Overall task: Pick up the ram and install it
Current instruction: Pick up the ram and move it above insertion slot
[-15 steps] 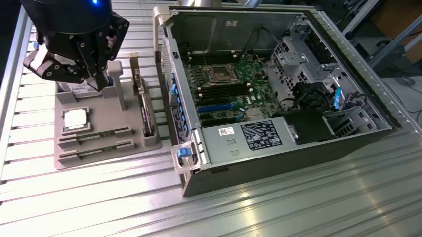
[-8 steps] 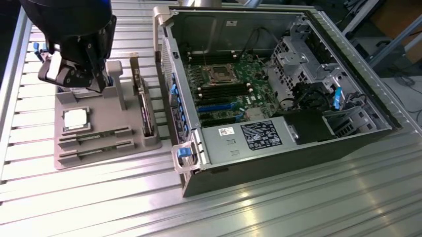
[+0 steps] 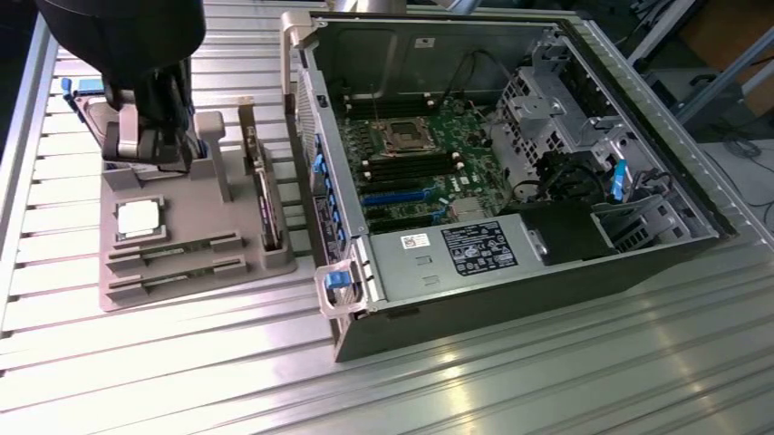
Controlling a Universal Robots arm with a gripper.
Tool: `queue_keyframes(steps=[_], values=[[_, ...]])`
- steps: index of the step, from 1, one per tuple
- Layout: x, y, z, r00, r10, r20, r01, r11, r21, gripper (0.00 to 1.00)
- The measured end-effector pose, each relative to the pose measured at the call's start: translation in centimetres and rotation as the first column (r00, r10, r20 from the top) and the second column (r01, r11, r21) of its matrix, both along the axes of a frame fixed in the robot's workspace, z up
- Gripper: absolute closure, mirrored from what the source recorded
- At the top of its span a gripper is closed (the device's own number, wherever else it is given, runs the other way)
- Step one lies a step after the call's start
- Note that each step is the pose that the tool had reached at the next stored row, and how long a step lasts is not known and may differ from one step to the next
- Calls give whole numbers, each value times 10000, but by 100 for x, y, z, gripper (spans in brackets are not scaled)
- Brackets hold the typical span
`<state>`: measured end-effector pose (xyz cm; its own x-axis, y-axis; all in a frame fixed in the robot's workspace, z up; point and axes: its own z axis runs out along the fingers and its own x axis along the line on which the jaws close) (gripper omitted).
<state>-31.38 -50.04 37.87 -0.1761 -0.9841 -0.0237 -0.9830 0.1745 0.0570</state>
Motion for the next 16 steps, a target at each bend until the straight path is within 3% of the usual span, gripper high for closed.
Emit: queue_keyframes(steps=[3,5,6,11,15,16], values=[[0,0,-8,9956,941,0,-941,9956,0,90],[0,0,-14,9836,1804,0,-1804,9836,-1,90],[-1,0,-17,9744,2249,-2,-2249,9744,-1,90],[0,0,-17,9740,2264,0,-2264,9740,-1,89],[0,0,-17,9740,2266,0,-2266,9740,-1,64],[0,0,-18,9740,2266,-1,-2266,9740,-1,64]])
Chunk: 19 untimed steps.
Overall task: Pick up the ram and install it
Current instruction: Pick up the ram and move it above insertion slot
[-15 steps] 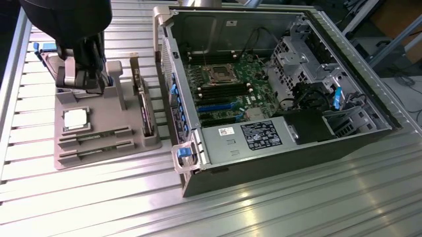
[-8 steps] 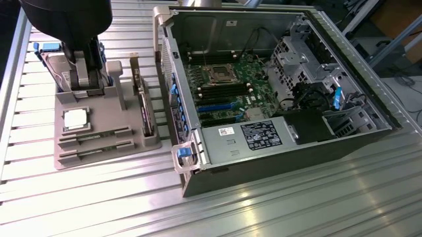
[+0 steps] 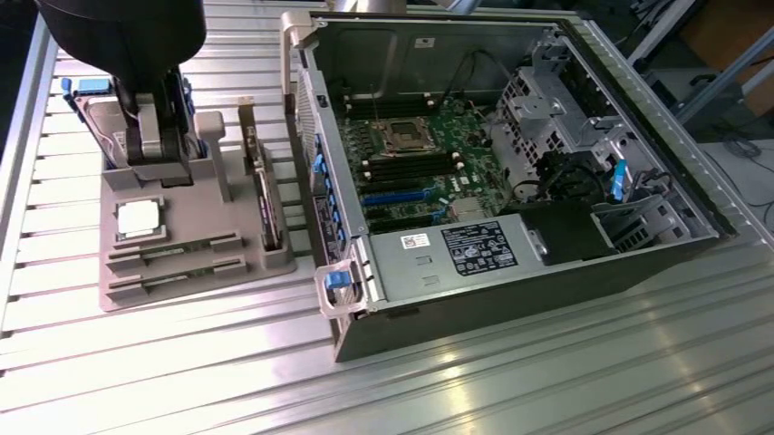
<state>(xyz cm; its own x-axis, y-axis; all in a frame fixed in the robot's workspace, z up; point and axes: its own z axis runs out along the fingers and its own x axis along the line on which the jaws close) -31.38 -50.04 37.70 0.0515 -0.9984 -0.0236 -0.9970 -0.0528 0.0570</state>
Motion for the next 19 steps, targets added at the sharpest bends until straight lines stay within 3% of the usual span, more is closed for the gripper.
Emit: queue_keyframes(steps=[4,14,17,19], values=[[-18,0,-132,9997,227,1,-227,9997,2,64],[-107,-21,-379,9999,163,0,-163,9999,0,64],[-117,-82,-478,9999,140,1,-140,9999,1,64],[-117,-173,-568,9999,138,0,-138,9999,0,64]])
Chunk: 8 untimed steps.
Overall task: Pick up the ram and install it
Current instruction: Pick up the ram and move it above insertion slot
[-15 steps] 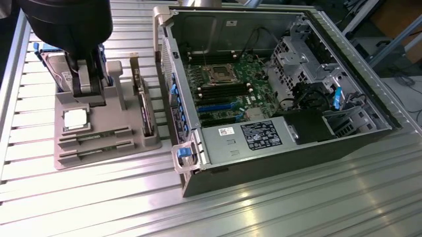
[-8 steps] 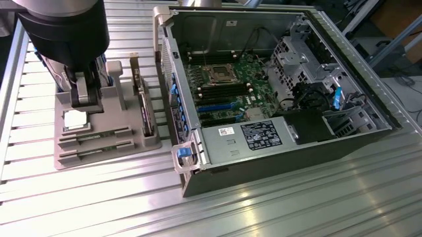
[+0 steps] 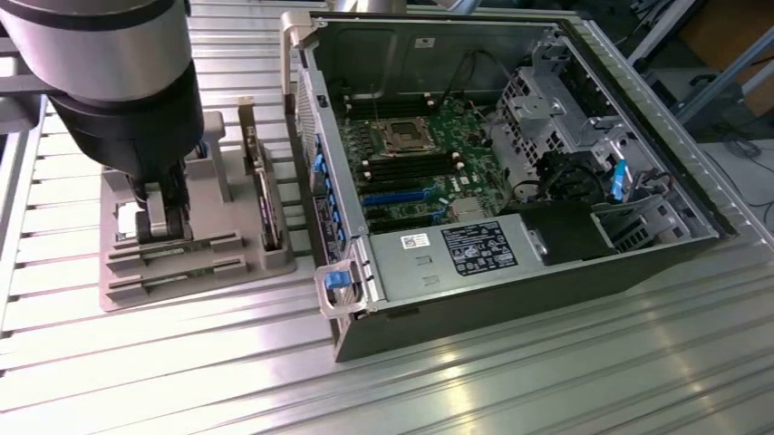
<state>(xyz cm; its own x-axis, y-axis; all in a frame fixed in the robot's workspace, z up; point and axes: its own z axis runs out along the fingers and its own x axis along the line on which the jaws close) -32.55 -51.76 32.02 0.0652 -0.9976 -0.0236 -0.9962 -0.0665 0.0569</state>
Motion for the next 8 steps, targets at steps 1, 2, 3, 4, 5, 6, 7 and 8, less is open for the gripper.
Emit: queue_keyframes(steps=[1,2,3,4,5,6,7,8], values=[[0,-50,-43,10000,0,-1,0,10000,-1,64],[0,-77,-74,10000,0,-1,0,10000,-1,64],[1,-93,-112,10000,0,2,0,10000,3,64],[4,-96,-147,10000,-1,-1,1,10000,0,64],[9,-97,-182,10000,0,0,0,10000,0,64],[13,-97,-215,10000,-1,-1,1,10000,0,64],[15,-96,-239,10000,0,0,0,10000,0,64],[17,-97,-277,10000,0,0,0,10000,0,64]])
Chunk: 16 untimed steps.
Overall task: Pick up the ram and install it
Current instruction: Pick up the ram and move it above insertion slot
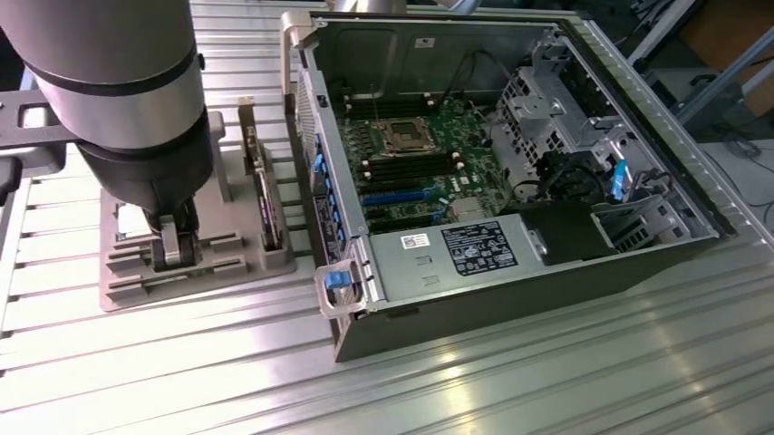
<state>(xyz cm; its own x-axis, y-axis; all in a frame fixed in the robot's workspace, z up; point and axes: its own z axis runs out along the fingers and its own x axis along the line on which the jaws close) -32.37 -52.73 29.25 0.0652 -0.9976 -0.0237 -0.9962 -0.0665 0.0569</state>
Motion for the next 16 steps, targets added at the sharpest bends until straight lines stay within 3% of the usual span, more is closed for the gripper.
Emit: queue_keyframes(steps=[8,13,16], values=[[2,8,-321,10000,1,-1,-1,10000,-1,64],[-92,36,-508,10000,0,-1,0,10000,0,64],[-111,77,-620,10000,0,-1,0,10000,0,64]])
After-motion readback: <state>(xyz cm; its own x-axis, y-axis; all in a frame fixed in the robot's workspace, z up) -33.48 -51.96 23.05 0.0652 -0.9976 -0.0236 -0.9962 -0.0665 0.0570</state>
